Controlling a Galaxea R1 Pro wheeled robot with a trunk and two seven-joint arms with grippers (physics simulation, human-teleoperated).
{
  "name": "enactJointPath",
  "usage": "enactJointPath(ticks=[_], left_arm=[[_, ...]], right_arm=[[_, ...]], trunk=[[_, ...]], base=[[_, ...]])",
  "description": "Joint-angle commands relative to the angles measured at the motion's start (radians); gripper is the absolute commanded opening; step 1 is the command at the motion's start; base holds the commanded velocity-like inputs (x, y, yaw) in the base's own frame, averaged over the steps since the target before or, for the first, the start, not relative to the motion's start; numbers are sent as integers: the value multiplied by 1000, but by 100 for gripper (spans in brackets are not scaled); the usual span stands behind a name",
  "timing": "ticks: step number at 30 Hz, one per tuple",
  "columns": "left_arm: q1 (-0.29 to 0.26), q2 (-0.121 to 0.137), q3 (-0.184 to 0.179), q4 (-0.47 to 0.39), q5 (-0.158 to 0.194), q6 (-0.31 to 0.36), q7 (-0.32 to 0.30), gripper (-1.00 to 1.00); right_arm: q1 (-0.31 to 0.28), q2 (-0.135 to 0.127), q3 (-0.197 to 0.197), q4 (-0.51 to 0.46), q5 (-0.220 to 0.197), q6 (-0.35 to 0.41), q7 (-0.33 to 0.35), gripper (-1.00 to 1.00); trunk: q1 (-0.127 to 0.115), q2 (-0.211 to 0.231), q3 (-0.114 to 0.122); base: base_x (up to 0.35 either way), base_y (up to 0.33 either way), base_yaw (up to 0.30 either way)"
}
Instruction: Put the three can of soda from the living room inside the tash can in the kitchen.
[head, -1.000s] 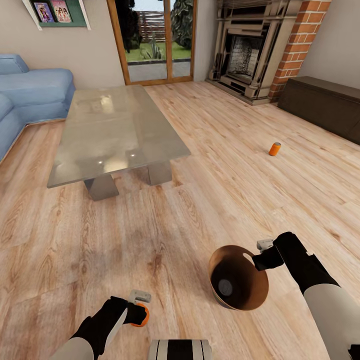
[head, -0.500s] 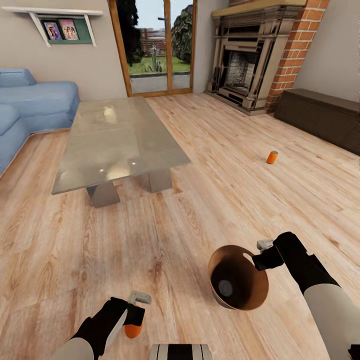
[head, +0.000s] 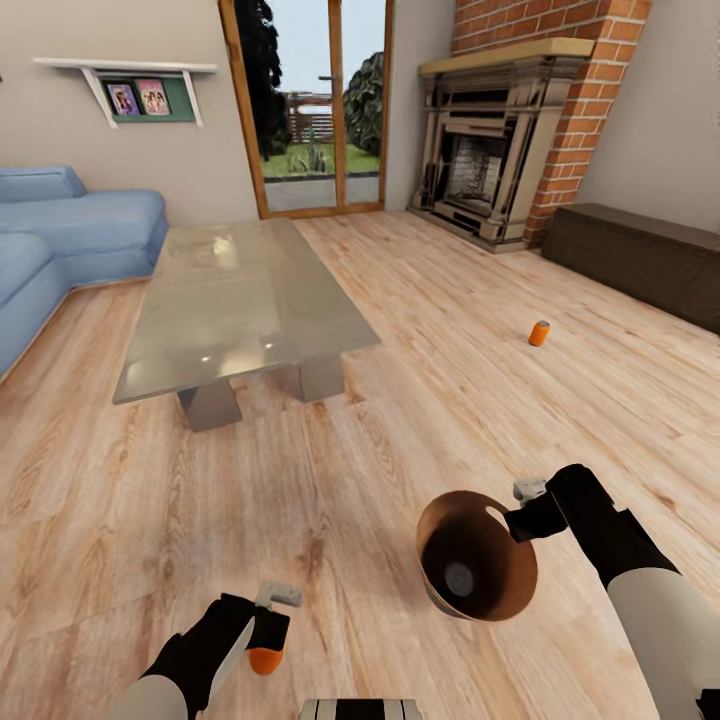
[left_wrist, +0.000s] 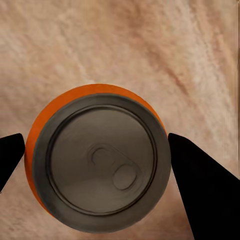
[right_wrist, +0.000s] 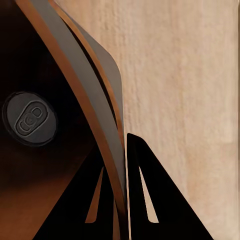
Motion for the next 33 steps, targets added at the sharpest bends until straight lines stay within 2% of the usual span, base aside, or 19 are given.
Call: enactJointPath(ticks=[1, 4, 6, 10, 11, 13, 14, 15, 16, 18, 20, 23, 26, 28, 29, 32, 33], left_arm=[[0, 0, 0, -1, -1, 0, -1, -100], [0, 0, 0, -5, 0, 2, -3, -100], [-4, 0, -1, -27, 1, 7, -22, -100], [-5, 7, 5, -144, 1, 45, -74, -100], [-6, 13, 6, -214, 1, 80, -109, -100], [-6, 25, 7, -297, 1, 121, -150, -100], [-6, 43, 9, -387, 0, 171, -191, -100], [-6, 54, 9, -433, 0, 201, -211, -100], [-17, 91, 10, -575, 1, 299, -259, -100], [-41, 112, 11, -657, 2, 359, -281, -100], [-105, 137, 12, -779, 7, 464, -330, -100], [-157, 148, 12, -825, 9, 506, -376, -100], [-243, 160, 12, -855, 11, 506, -513, -100], [-259, 161, 12, -860, 10, 506, -571, -100], [-269, 160, 11, -864, 10, 506, -632, -100], [-280, 153, 3, -865, 9, 506, -731, -100], [-281, 149, 2, -866, 10, 506, -747, -100]], right_arm=[[0, 1, 1, 1, -23, 10, 6, -100], [0, 2, 4, 1, -24, 10, 5, -100], [0, 13, 6, 2, -23, 10, 3, -100], [0, 29, 8, 5, -22, 10, 1, -100], [0, 39, 9, 6, -22, 10, 0, -100], [0, 51, 9, 8, -21, 10, 0, -100], [0, 62, 10, 9, -21, 10, -1, -100], [0, 67, 10, 10, -21, 10, -1, -100], [0, 78, 11, 13, -20, 10, -1, -100], [0, 84, 12, 14, -20, 10, -1, -100], [0, 103, 13, 16, -19, 10, -2, -100], [-1, 119, 15, 17, -18, 10, -2, -100], [-3, 151, 30, 19, -19, 10, -3, -100], [-4, 165, 33, 19, -19, 10, -4, -100], [-5, 170, 33, 19, -19, 10, -5, -100], [-8, 187, 35, 24, -19, 10, -23, -100], [-9, 191, 35, 29, -19, 10, -28, -100]], trunk=[[0, 0, 4], [-2, 1, 16], [-3, 1, 23], [-4, 2, 39], [-5, 3, 43], [-6, 3, 50], [-6, 3, 54], [-7, 4, 58], [-7, 4, 62], [-8, 4, 70], [-8, 4, 70], [-8, 4, 70], [-8, 4, 70], [-8, 4, 70], [-8, 4, 70], [-8, 4, 70], [-8, 4, 70]], base=[[0, 0, 0], [0, 0, 0], [0, 0, 0], [0, 0, 0], [0, 0, 0], [0, 0, 0], [0, 0, 0], [0, 0, 0], [0, 0, 0], [0, 0, 0], [0, 0, 0], [0, 0, 0], [0, 0, 0], [0, 0, 0], [0, 0, 0], [0, 0, 0], [0, 0, 0]])
